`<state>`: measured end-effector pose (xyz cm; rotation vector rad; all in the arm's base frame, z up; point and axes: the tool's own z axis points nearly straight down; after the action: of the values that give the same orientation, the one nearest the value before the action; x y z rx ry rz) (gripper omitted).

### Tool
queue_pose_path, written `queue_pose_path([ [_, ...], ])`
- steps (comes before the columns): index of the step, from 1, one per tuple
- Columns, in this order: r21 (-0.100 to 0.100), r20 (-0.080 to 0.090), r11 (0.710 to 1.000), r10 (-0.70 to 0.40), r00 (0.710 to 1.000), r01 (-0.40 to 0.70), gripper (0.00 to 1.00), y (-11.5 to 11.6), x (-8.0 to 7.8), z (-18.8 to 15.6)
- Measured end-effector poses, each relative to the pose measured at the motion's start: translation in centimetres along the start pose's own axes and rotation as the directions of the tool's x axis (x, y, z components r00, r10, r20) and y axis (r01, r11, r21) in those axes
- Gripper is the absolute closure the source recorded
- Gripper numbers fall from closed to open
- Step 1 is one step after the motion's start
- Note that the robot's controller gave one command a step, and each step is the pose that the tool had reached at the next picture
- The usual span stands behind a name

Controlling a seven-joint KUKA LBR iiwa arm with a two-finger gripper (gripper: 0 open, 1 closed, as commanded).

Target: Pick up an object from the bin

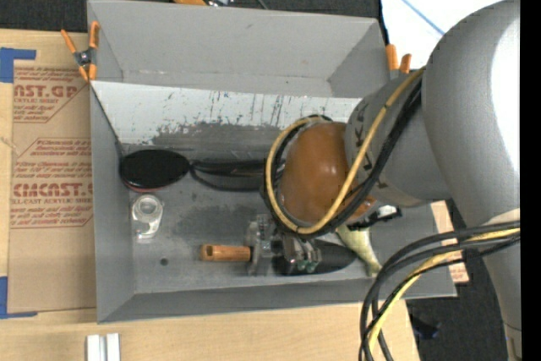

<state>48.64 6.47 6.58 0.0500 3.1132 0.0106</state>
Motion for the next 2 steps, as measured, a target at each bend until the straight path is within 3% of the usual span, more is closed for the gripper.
queue_pose_path([
  [2, 0.0, -0.003, 1.0, 0.0, 1.0, 0.0, 1.0, 0.01, 0.08, -0.68],
])
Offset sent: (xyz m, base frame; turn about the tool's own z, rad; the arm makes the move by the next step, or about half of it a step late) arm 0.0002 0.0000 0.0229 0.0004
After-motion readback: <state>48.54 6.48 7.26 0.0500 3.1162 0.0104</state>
